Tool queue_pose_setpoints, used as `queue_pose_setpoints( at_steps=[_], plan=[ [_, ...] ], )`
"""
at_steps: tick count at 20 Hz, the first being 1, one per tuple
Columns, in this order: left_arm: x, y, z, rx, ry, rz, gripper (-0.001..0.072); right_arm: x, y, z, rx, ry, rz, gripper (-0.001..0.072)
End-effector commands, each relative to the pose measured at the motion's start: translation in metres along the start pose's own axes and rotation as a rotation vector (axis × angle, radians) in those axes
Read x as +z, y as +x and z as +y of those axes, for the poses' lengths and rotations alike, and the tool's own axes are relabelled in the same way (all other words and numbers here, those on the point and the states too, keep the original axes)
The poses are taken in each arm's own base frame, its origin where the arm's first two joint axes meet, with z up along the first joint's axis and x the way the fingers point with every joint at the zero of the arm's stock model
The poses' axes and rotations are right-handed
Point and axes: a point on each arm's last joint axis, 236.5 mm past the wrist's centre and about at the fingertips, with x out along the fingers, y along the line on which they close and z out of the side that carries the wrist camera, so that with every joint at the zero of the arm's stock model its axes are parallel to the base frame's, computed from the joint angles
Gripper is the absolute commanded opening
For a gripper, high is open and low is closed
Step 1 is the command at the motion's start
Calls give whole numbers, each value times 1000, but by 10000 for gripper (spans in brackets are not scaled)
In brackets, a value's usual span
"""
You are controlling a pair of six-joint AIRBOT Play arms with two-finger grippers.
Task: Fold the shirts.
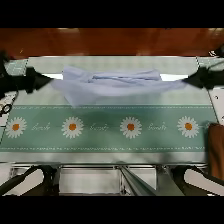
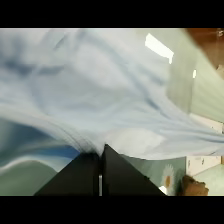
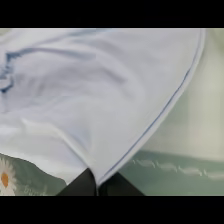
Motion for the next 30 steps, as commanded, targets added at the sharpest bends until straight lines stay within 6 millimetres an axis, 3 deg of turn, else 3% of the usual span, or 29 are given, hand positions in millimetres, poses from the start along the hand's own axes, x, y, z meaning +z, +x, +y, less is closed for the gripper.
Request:
queue_pose_setpoints(
  at_steps=[1,2,4,6,7,9,11,13,16,18,20,22,25,27,30],
  plan=[
    [72,-61,-133,-117,271,-250,20,84,-78,125,37,-266,-301,23],
    [85,-88,-167,-124,348,-325,20,103,-109,153,16,-321,-397,23],
    [102,-141,-208,-42,473,-466,20,121,-174,190,-48,-397,-557,23],
    [106,-199,-230,106,547,-608,20,117,-232,218,-95,-459,-688,23],
    [100,-225,-242,144,567,-674,21,105,-255,230,-107,-482,-736,23],
    [72,-272,-274,174,637,-796,20,72,-287,245,-151,-523,-770,23],
    [31,-313,-306,207,723,-911,21,33,-317,254,-241,-571,-803,23],
    [-12,-357,-324,321,811,-1049,22,3,-345,258,-317,-588,-873,23],
    [-74,-431,-322,539,801,-1280,22,-47,-359,262,-364,-605,-884,23],
    [-104,-459,-310,634,765,-1346,22,-74,-363,261,-380,-594,-891,23],
    [-112,-455,-295,636,746,-1287,21,-89,-365,259,-390,-583,-901,23],
    [-103,-426,-256,655,662,-1122,21,-94,-353,248,-392,-552,-851,23],
    [-86,-354,-171,718,506,-782,21,-88,-315,219,-376,-487,-717,23],
    [-72,-300,-130,679,434,-619,21,-82,-277,189,-359,-422,-603,23],
    [-34,-211,-103,464,383,-488,21,-71,-204,136,-313,-343,-418,23]
  ],
)
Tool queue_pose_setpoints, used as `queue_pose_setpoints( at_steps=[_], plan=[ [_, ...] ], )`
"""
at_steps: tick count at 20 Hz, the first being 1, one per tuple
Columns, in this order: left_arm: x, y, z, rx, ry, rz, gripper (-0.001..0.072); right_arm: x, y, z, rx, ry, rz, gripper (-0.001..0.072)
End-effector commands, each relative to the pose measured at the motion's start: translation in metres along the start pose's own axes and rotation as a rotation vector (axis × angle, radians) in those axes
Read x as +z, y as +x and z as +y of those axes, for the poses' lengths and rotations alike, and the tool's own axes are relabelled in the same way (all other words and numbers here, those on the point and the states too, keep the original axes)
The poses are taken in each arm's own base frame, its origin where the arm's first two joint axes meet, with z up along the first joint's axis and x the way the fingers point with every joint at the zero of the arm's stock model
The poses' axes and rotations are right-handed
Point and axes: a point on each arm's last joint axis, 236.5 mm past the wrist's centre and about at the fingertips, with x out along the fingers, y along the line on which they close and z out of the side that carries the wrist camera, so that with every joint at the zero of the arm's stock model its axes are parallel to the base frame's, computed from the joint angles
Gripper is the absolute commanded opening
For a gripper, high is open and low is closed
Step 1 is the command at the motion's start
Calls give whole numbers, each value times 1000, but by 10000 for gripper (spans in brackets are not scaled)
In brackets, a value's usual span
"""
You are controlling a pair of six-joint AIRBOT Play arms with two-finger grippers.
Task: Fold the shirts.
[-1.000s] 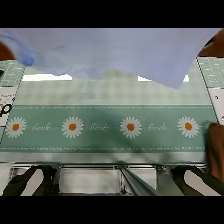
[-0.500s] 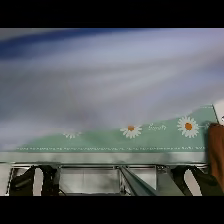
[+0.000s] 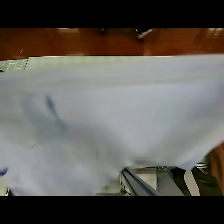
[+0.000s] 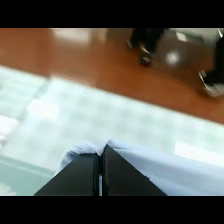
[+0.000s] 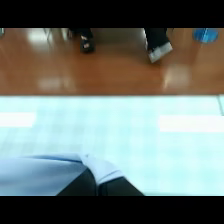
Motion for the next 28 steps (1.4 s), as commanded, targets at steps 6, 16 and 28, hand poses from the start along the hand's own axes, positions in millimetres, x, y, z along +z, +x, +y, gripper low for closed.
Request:
queue_pose_setpoints(
  at_steps=[6,16,28],
  plan=[
    [-101,266,-51,-357,-240,432,21,-115,249,-50,218,235,389,23],
    [-192,485,-60,-310,-346,649,21,-186,493,-70,207,367,541,23],
    [-212,389,-33,-352,-73,975,22,-212,415,-87,253,310,854,24]
  ],
)
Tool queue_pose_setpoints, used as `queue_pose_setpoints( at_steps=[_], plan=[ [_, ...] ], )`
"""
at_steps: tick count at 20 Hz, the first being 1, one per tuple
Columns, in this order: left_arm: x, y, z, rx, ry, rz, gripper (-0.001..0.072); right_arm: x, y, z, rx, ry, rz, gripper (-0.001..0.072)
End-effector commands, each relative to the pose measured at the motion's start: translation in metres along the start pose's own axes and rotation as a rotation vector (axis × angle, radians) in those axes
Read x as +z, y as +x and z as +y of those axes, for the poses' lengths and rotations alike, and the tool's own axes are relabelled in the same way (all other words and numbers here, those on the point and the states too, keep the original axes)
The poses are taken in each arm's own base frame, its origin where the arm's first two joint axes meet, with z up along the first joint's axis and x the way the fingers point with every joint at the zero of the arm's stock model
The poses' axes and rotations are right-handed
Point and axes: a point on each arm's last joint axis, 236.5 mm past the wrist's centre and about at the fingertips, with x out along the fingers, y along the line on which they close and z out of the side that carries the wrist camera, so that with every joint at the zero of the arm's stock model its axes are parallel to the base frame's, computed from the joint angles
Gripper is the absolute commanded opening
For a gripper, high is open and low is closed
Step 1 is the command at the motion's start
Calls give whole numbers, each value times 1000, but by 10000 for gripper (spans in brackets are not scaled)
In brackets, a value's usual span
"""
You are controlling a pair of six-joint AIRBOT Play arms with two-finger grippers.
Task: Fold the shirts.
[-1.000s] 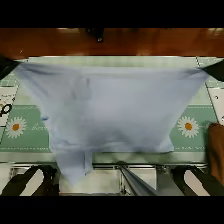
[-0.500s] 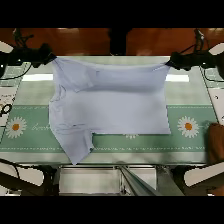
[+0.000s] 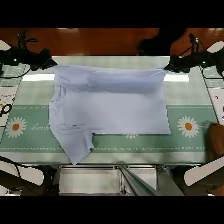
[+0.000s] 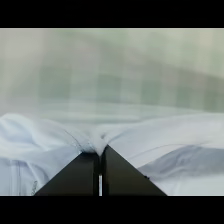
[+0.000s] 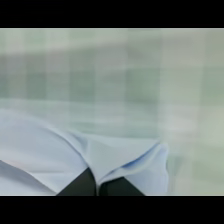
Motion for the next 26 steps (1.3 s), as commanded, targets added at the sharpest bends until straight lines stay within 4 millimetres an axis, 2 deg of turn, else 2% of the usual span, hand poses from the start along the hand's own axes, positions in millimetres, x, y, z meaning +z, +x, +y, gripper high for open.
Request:
queue_pose_setpoints(
  at_steps=[1,5,7,10,12,19,20,21,22,23,25,26],
  plan=[
    [-55,-17,11,64,66,224,22,-41,-24,-13,-15,16,169,24],
    [-117,-7,31,105,32,412,22,-88,-14,-18,20,55,328,24],
    [-147,1,39,103,-8,483,22,-101,-7,-22,23,77,359,24],
    [-174,7,47,100,-37,546,22,-109,-3,-25,23,86,376,24],
    [-179,8,48,99,-42,559,22,-108,-2,-27,18,86,372,24],
    [-179,8,49,100,-45,558,22,-115,-3,-27,14,100,404,25],
    [-179,8,49,100,-46,558,22,-116,-2,-29,7,112,406,63],
    [-180,8,49,100,-51,561,72,-117,-1,-30,4,127,404,264],
    [-181,6,48,101,-62,569,280,-117,-1,-30,5,132,403,414],
    [-184,3,48,104,-69,588,500,-115,-3,-29,2,157,395,413],
    [-181,-13,54,157,-88,597,502,-107,-22,-33,-12,209,354,413],
    [-171,-25,53,173,-86,549,491,-104,-39,-36,-21,220,330,413]
  ],
)
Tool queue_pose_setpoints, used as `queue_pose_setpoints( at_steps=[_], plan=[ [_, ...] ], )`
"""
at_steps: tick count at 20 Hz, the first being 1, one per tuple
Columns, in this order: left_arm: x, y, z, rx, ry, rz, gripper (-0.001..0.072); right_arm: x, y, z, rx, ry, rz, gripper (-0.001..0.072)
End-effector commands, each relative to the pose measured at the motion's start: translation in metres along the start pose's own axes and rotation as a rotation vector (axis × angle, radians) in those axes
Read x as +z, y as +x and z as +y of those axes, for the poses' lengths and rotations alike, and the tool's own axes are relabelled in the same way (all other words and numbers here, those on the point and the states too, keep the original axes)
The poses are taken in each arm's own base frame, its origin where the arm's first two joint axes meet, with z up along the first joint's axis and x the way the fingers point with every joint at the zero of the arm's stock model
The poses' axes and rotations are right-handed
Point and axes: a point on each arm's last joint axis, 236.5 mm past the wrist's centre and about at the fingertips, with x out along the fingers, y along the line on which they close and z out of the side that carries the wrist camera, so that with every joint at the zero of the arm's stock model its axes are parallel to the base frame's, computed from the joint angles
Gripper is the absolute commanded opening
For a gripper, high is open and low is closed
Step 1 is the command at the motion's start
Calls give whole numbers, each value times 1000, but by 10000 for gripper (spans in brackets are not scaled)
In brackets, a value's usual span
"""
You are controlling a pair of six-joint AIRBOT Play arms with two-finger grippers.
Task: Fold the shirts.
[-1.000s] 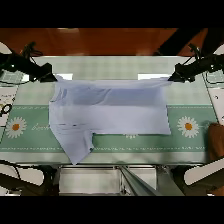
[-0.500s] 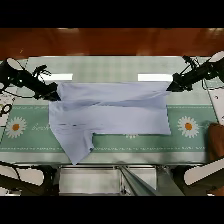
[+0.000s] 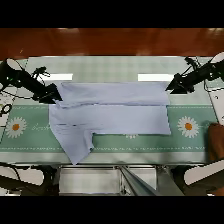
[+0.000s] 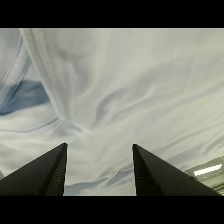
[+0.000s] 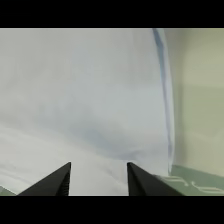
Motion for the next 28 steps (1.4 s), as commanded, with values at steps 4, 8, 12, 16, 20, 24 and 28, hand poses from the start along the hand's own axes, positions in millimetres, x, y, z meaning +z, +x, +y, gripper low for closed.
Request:
queue_pose_setpoints(
  at_steps=[4,8,12,16,20,24,28],
  plan=[
    [-28,-85,24,111,-67,-245,493,-43,-83,-40,-81,176,-133,412],
    [-107,-62,61,6,-328,-355,493,-85,-53,-43,22,254,-363,413],
    [-152,-13,75,-206,-655,-399,502,-117,-27,-8,207,225,-398,413],
    [-171,27,66,-208,-645,-303,502,-128,-21,-4,218,211,-369,413],
    [-167,35,60,-182,-595,-298,501,-125,-22,-6,209,207,-384,413],
    [-168,52,56,-192,-594,-218,501,-123,-22,-8,203,205,-392,413],
    [-172,75,41,-201,-514,-115,501,-121,-23,-9,200,208,-401,413]
  ],
)
